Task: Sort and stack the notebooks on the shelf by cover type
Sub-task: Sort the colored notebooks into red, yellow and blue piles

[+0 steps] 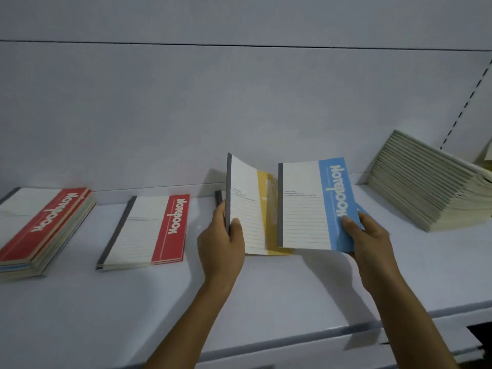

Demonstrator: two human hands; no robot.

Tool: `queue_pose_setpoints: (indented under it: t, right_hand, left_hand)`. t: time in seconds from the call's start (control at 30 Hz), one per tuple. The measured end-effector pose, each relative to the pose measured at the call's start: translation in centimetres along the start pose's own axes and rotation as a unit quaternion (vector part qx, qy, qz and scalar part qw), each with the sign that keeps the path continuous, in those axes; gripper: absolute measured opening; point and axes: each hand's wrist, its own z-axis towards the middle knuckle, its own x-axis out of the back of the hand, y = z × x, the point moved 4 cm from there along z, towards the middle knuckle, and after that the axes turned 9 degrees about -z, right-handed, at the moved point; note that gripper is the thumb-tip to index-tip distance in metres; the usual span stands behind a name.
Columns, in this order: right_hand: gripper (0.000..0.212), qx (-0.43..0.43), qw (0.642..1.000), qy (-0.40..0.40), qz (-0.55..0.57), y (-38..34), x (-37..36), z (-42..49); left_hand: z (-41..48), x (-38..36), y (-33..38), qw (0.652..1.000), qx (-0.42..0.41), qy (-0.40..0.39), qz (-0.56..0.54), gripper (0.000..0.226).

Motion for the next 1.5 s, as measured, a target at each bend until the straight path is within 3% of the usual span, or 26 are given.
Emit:
queue_pose_setpoints:
  t: [0.17,0.4,0.53,0.6,0.73,0.83,0.93,1.0,1.07,1.13,1.33,1.5]
  right_hand:
    - [0.019,0.049,0.992,0.014,-0.118,0.3,2.8,5.3]
    - [0.017,0.049,0.970,-0.001,-0.237,1.9,6.4,11.2]
    - [0.031,0.110,0.896,0.058,-0.425,3.4,6.8,11.6]
    - [0.041,0.125,0.881,0.072,-0.451,3.6,6.6,11.2]
    - [0.031,0.187,0.837,0.039,-0.512,3.7,5.6,10.9]
    - [0.028,0.194,0.828,0.037,-0.524,3.5,5.5,10.7]
    - [0.040,0.225,0.831,0.030,-0.507,3.0,5.3,9.9]
    - [0.058,0.284,0.827,-0.035,-0.484,2.5,4.6,8.7]
    - [0.076,0.320,0.798,-0.130,-0.494,2.8,3.5,7.7]
    - [0.086,0.329,0.770,-0.158,-0.524,3.3,3.0,7.5]
    - [0.092,0.329,0.760,-0.135,-0.544,3.2,3.1,7.7]
    - [0.078,0.362,0.758,-0.135,-0.526,2.8,3.1,7.2]
  left_hand:
    - [0.8,-0.5,-2.9,0.976,0.081,-0.011,0.202,0.047]
    - [0.9,-0.6,-3.1,0.975,0.068,-0.010,0.212,0.034]
    - [0.5,-0.8,-3.3,0.965,0.073,-0.011,0.250,0.035]
    - [0.5,-0.9,-3.4,0.961,0.074,-0.014,0.267,0.038]
    - [1.1,-1.1,-3.4,0.955,0.067,-0.020,0.288,0.040]
    - [1.3,-1.3,-3.2,0.955,0.062,-0.025,0.290,0.039]
    - [0.4,-1.2,-1.8,0.972,-0.048,-0.002,0.228,0.040]
    - [-0.6,-1.6,-0.6,0.969,-0.138,-0.042,0.201,0.050]
    - [-1.3,-2.3,-0.3,0.952,-0.175,-0.124,0.221,0.055]
    - [-1.5,-2.6,-0.6,0.946,-0.169,-0.158,0.229,0.050]
    - [-1.3,-2.7,-1.2,0.945,-0.148,-0.140,0.257,0.043]
    - [-0.7,-3.0,-1.1,0.941,-0.150,-0.159,0.260,0.046]
